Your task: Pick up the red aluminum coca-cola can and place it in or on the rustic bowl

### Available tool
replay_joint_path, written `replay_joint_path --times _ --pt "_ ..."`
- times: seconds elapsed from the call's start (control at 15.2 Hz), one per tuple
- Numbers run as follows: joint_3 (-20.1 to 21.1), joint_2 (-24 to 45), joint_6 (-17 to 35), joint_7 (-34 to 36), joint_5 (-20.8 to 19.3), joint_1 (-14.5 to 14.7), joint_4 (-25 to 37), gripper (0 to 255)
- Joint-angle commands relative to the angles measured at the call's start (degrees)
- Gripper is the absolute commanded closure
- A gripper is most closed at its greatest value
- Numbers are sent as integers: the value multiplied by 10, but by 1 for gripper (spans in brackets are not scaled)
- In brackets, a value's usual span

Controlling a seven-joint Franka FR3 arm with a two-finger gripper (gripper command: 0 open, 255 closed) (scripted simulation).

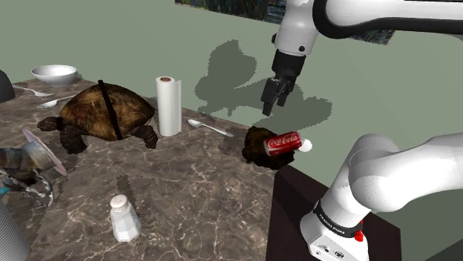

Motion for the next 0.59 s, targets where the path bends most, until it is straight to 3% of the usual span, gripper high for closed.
replay_joint_path --times 0.0,0.53 --pt "-1 7 -32 0 -1 -1 39 0" --pt "-1 11 -46 0 -1 -1 56 0"
